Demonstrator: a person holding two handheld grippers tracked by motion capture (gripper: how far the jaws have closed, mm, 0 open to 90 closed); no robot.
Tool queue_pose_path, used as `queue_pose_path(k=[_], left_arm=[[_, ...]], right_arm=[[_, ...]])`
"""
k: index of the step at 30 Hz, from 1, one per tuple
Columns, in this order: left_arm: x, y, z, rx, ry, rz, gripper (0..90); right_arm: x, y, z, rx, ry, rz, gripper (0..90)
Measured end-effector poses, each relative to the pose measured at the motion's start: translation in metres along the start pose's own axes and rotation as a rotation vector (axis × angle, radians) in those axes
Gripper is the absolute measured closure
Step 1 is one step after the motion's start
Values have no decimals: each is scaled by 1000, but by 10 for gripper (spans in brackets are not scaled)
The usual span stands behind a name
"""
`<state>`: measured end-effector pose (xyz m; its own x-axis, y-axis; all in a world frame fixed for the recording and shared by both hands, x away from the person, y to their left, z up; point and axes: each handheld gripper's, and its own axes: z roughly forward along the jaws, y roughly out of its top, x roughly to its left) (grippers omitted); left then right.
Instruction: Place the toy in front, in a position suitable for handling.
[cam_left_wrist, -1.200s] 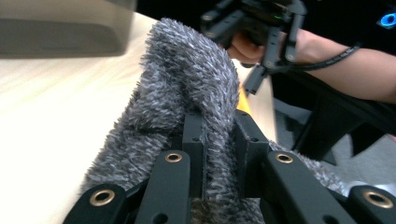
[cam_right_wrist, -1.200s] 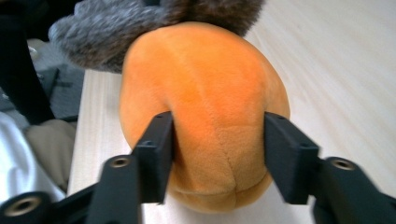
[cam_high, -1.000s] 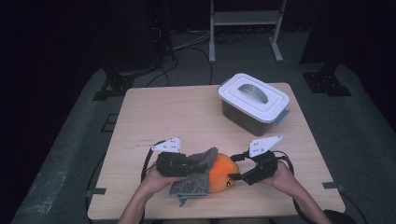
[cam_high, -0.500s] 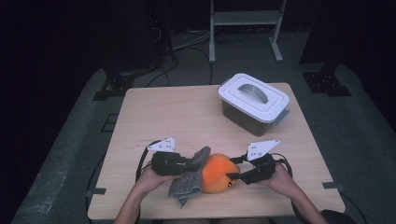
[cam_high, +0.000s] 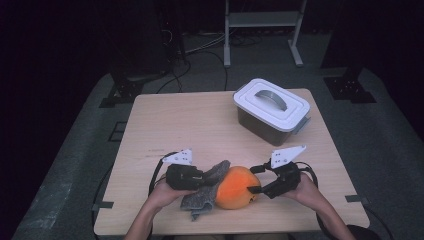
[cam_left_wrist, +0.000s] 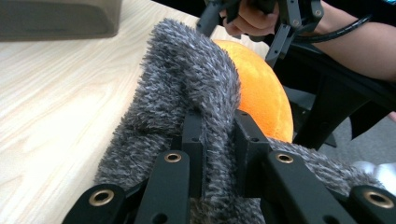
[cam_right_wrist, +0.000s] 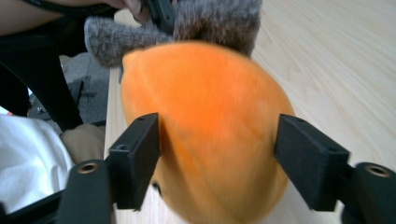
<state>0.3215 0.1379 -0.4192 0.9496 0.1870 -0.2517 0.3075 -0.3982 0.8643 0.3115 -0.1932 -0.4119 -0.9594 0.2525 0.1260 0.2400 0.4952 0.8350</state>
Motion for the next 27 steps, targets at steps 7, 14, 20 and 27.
queue_pose_path(k=[7, 14, 20, 27], left_arm=[[2, 2, -3, -13, 14, -12, 772], [-2, 19, -15, -92, 65, 15, 772], [-2, 9, -7, -20, 46, 13, 772], [-11, 10, 9, 25, -46, 31, 772]], right_arm=[[7, 4, 14, 17, -60, -36, 495], [25, 16, 27, -69, -253, -106, 576], [25, 11, 24, 22, -121, -96, 474], [13, 11, 9, -44, -44, 11, 326]])
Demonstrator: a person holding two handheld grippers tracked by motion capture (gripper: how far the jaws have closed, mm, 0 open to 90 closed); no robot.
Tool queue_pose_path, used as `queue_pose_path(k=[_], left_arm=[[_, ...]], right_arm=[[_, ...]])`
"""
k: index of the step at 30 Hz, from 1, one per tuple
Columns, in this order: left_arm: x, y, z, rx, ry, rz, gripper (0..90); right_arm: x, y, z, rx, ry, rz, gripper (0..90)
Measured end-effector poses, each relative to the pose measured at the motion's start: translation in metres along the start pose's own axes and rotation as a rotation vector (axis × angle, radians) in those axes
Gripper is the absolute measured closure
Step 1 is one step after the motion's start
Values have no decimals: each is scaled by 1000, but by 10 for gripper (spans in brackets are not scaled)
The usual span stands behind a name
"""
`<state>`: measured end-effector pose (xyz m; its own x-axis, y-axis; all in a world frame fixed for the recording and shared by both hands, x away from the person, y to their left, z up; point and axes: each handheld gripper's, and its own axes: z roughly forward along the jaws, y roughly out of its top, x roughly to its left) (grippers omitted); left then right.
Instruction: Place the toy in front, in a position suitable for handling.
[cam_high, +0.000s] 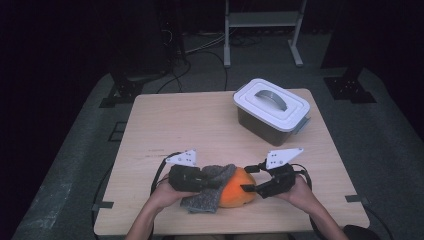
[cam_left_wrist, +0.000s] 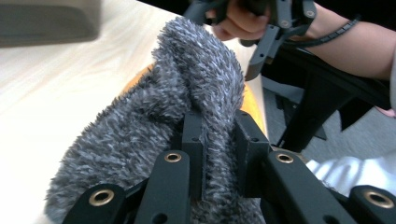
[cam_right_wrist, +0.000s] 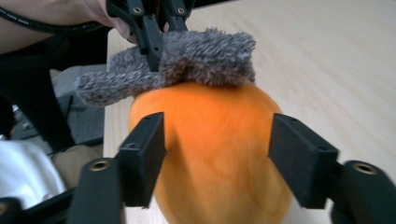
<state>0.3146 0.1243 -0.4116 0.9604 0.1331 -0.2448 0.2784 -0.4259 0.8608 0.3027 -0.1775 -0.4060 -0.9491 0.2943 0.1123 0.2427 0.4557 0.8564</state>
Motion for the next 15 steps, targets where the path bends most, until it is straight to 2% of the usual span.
queue_pose_path(k=[2, 3, 4, 6, 8, 10, 12, 13, 14, 15], left_arm=[[-2, 1, 4, 16, 9, 13, 771], [-2, 1, 5, 19, 19, 12, 772], [-1, 0, 5, 20, 25, 13, 772], [1, -1, 3, 7, 32, 4, 773], [2, -1, 0, 10, 40, 9, 774], [2, -1, -1, 13, 47, 13, 774], [2, -2, -3, 15, 52, 12, 775], [6, -5, -8, 27, 76, 6, 774], [6, -5, -8, 27, 76, 6, 774], [10, -9, -12, 37, 97, -26, 772]], right_arm=[[-1, -3, 11, 59, 23, 23, 255], [0, -8, 19, 71, 21, 28, 257], [1, -12, 23, 59, 6, 32, 284], [1, -16, 24, 36, -4, 55, 400], [2, -15, 22, 45, -20, 40, 500], [3, -10, 19, 64, -32, 12, 531], [2, -9, 17, 70, -32, 8, 542], [2, -8, 16, 69, -38, 3, 548], [2, -8, 16, 69, -38, 3, 548], [1, -8, 14, 67, -38, 3, 559]])
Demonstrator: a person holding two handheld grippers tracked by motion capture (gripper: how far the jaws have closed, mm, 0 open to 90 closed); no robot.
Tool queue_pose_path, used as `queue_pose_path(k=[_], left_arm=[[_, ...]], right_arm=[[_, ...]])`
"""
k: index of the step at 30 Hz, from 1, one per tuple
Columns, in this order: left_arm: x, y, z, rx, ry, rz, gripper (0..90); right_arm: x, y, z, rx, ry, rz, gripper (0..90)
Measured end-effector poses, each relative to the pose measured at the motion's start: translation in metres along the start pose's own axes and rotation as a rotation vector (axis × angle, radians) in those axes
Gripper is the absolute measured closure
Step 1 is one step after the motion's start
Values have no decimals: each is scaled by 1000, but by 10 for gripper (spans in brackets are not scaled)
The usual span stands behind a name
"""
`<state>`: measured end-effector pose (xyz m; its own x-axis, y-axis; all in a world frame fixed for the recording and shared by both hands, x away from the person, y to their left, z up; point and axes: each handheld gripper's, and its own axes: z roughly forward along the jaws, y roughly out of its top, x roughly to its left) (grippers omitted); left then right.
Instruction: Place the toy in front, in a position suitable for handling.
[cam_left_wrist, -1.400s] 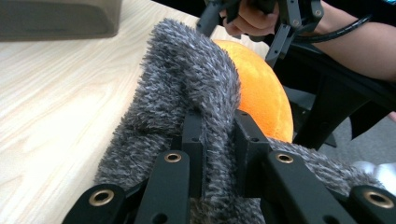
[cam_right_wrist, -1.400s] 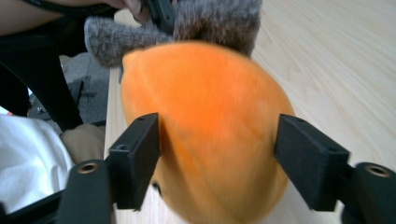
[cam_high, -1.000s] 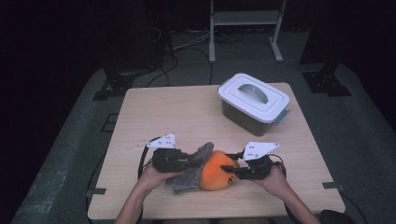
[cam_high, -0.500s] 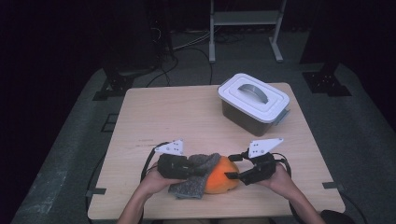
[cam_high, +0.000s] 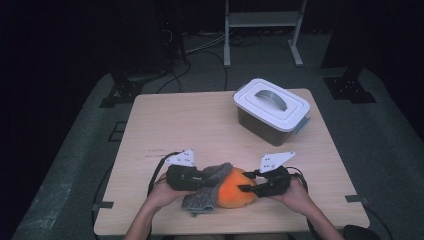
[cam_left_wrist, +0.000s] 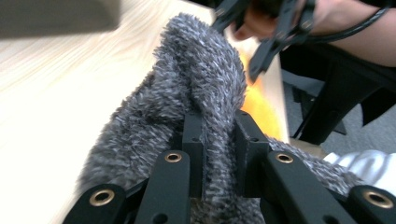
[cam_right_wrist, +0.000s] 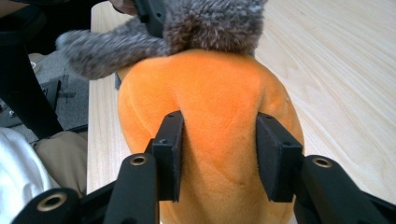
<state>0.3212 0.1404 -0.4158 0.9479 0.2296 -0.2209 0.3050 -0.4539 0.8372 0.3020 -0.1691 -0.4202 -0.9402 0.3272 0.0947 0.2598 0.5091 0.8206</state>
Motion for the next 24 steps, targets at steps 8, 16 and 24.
queue_pose_path(k=[8, 16, 24], left_arm=[[2, 10, -7, -96, 37, -14, 779], [-1, 2, 5, -45, 20, -4, 779], [-4, 2, 11, -9, -15, 20, 778]], right_arm=[[5, 8, -3, -116, -89, -47, 614], [5, 6, 3, -48, -37, -55, 383], [-7, -3, 2, -35, -6, -6, 318]])
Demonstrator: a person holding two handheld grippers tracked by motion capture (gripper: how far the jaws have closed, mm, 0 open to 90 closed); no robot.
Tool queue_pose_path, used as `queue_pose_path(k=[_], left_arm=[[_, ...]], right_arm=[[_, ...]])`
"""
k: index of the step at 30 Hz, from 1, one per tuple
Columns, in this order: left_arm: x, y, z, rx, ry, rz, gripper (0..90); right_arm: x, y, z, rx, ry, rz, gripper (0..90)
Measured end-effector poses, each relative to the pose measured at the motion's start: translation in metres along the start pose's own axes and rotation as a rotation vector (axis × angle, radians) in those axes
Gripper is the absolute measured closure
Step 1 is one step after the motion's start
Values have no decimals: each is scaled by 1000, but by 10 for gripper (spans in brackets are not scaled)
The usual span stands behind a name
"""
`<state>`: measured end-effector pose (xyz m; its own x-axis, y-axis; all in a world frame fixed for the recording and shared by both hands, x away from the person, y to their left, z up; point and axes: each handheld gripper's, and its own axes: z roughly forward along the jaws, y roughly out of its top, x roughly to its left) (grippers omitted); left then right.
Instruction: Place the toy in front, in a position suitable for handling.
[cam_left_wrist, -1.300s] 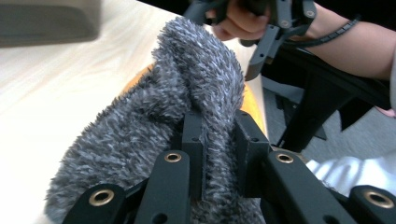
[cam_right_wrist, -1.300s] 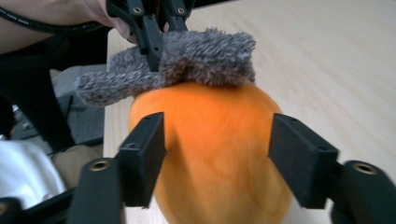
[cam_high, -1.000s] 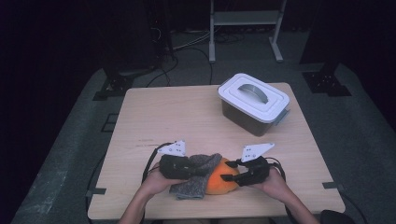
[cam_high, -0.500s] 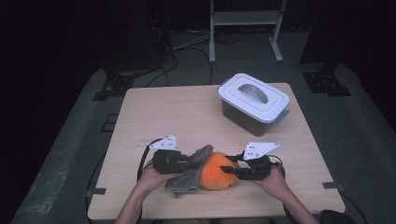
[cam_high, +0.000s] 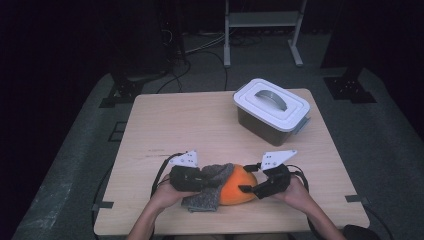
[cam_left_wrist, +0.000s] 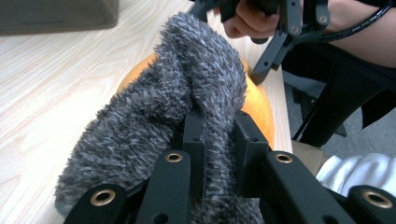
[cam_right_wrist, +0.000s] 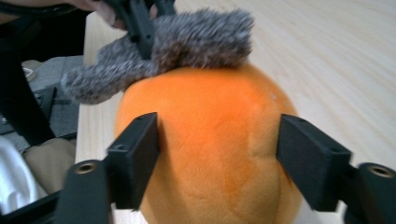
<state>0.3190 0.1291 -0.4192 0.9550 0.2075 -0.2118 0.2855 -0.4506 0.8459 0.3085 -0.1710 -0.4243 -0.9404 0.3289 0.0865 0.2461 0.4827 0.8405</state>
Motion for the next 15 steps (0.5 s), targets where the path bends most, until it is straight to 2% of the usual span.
queue_pose_path(k=[2, 6, 10, 13, 14, 15], left_arm=[[2, -2, -2, -2, 4, -7, 778], [7, -8, -7, 3, 34, -29, 776], [7, -7, -8, -2, 56, -30, 776], [6, -4, -8, -29, 47, -30, 776], [4, -1, -8, -66, 27, -26, 777], [2, 1, -8, -78, 12, -23, 776]], right_arm=[[0, -1, -1, 13, 10, -10, 361], [-1, -3, -3, 19, 16, -13, 369], [4, -4, -2, 19, 3, -30, 384], [7, -3, 0, 12, -6, -33, 385], [11, -2, 4, -1, -8, -44, 378], [13, -1, 5, -6, -5, -50, 375]])
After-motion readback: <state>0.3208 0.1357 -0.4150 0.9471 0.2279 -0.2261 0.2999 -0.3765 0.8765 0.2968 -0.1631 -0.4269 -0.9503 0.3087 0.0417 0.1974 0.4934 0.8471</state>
